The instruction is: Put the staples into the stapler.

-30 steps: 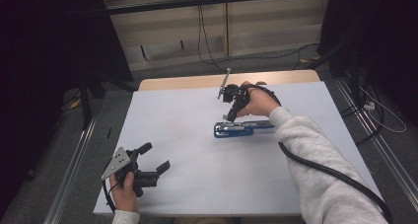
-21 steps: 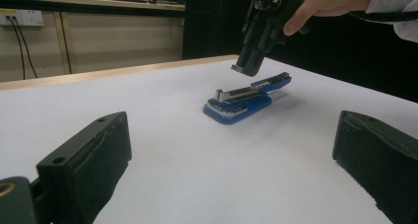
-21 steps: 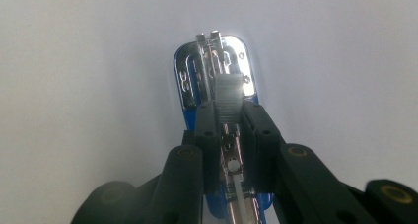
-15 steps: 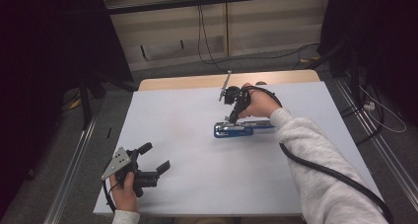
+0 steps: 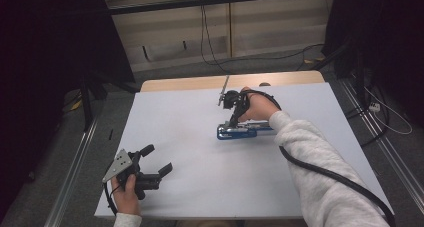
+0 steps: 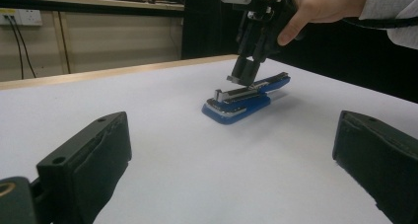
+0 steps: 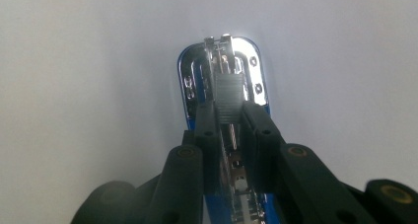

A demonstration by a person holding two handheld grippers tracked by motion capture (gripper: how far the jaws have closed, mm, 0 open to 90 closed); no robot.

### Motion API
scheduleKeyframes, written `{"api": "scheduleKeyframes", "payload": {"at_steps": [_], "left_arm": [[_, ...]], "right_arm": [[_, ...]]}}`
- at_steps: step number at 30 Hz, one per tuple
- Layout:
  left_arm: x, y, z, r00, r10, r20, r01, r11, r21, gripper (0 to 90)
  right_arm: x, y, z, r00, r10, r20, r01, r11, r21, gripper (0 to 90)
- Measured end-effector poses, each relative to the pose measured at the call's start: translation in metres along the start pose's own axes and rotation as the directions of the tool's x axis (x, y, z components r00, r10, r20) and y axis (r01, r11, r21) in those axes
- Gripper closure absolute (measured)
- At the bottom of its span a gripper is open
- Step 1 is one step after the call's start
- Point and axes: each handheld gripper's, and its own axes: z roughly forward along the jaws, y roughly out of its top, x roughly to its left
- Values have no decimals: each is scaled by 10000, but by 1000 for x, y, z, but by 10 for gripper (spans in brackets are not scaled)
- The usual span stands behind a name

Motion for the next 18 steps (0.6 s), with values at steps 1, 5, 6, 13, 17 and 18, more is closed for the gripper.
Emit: {"api": "scheduleKeyframes", "payload": {"at_steps": [1, 5, 6, 13, 17, 18], "left_arm": [[0, 0, 0, 10000, -4, -8, 4, 10000, -22, 14], [0, 0, 0, 10000, 4, -10, -4, 10000, -22, 14], [0, 0, 0, 10000, -9, 9, 9, 10000, -25, 14], [0, 0, 0, 10000, -14, 33, 14, 10000, -28, 14], [0, 0, 0, 10000, -17, 61, 18, 10000, -17, 14], [0, 0, 0, 10000, -35, 70, 35, 10000, -9, 14]], "right_arm": [[-1, 1, 1, 9999, -118, -33, 118, 9999, 10, 788], [0, 3, 3, 9999, -134, -35, 134, 9999, 7, 788], [0, 3, 3, 9999, -139, -45, 139, 9999, 38, 788], [-1, 5, 8, 9997, -220, -52, 221, 9997, 103, 788], [-1, 5, 10, 9998, -183, -81, 184, 9997, 154, 788], [-1, 5, 11, 9996, -267, -111, 268, 9995, 135, 788]]}}
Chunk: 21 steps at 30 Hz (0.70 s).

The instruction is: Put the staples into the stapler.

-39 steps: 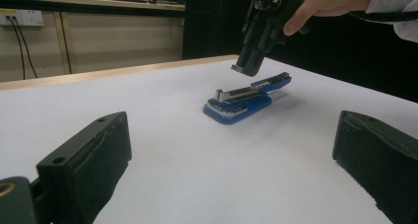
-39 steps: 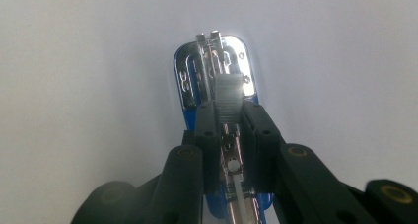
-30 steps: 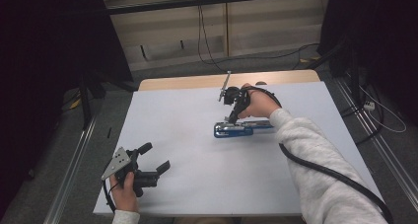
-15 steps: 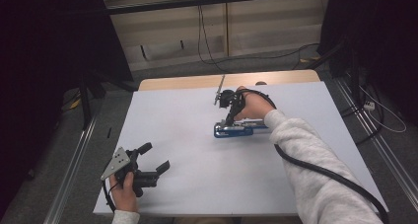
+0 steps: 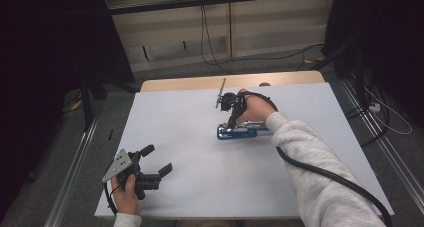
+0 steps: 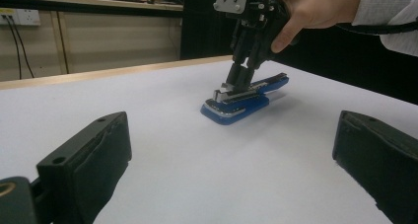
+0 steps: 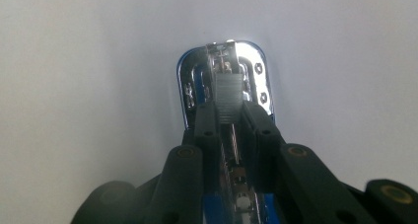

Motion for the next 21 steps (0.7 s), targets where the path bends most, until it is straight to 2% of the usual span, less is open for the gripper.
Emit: {"api": "scheduleKeyframes", "payload": {"at_steps": [6, 14, 16, 21], "left_arm": [[0, 0, 1, 10000, 2, 12, -2, 10000, 6, 14], [0, 0, 1, 10000, 1, 4, -1, 10000, 22, 14], [0, 0, 1, 10000, -3, 13, 3, 10000, 0, 15], [0, 0, 1, 10000, -21, 62, 21, 10000, -3, 14]], "right_arm": [[1, 2, 1, 9999, -136, 27, 135, 9998, 139, 788], [2, 3, 0, 10000, 8, 66, -9, 9998, 184, 788], [1, 4, 1, 9999, -124, 50, 123, 9997, 190, 788], [1, 5, 4, 9999, -116, 56, 115, 9994, 313, 788]]}}
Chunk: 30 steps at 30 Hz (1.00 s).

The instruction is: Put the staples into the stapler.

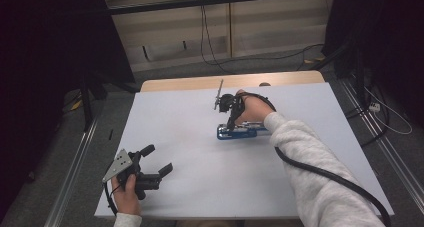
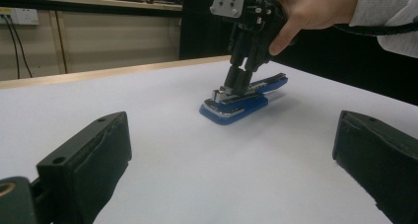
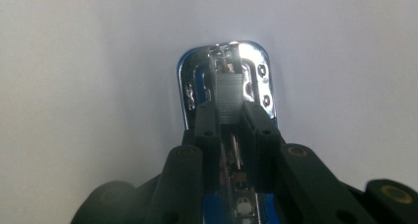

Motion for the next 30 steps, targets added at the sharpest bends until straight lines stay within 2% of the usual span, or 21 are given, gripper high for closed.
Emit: {"api": "scheduleKeyframes", "payload": {"at_steps": [2, 6, 8, 9, 20, 24, 30], "left_arm": [[-1, 0, 0, 10000, -54, -31, 54, 10000, 30, 14], [0, 0, 0, 10000, 3, -20, -3, 10000, 40, 14], [0, 0, 0, 10000, 7, -19, -7, 10000, 40, 15], [0, 0, 0, 10000, -3, -10, 3, 10000, 43, 15], [-1, 0, 1, 10000, -47, 22, 47, 10000, 62, 14], [-1, 0, 1, 10000, -61, 34, 61, 10000, 59, 14], [-1, -1, 2, 10000, -67, 46, 67, 10000, 52, 15]], "right_arm": [[-1, 0, 1, 9999, -112, -47, 112, 9999, 36, 788], [1, 1, 1, 10000, 32, -30, -32, 10000, 58, 788], [0, 1, 1, 10000, -79, -34, 80, 9999, 71, 788], [1, 1, 1, 10000, 61, -47, -61, 9999, 121, 788], [-1, 3, 2, 9999, -98, -61, 99, 9999, 85, 786], [-1, 4, 1, 10000, 2, -89, -1, 9999, 131, 781], [-1, 4, 0, 10000, 40, -10, -40, 10000, -72, 767]]}}
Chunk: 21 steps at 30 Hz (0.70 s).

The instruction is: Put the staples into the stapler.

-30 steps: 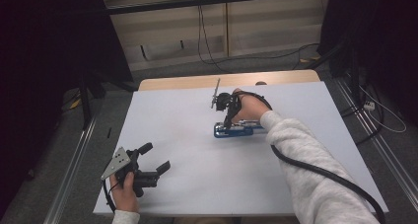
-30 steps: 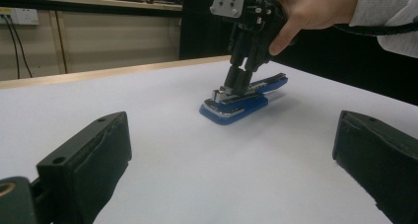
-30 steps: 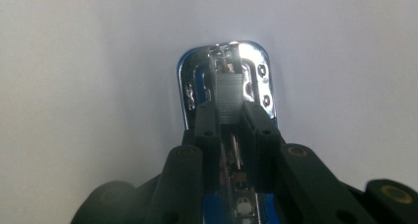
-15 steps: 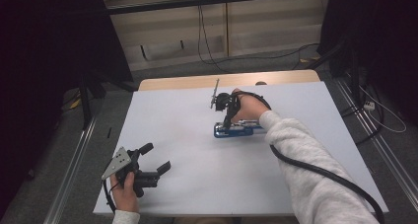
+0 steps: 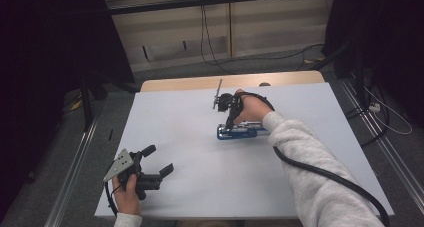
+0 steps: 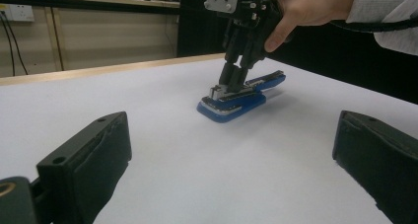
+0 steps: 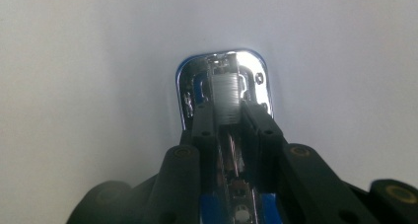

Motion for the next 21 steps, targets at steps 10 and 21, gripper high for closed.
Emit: {"api": "scheduleKeyframes", "payload": {"at_steps": [10, 21], "left_arm": [[0, 0, -1, 10000, 14, -54, -14, 10000, -11, 14], [0, 1, 0, 10000, 82, -39, -82, 10000, 43, 15]], "right_arm": [[0, -2, -3, 9998, 74, 161, -73, 10000, -54, 710], [0, -18, -19, 9981, 578, 196, -565, 9966, -592, 668]]}}
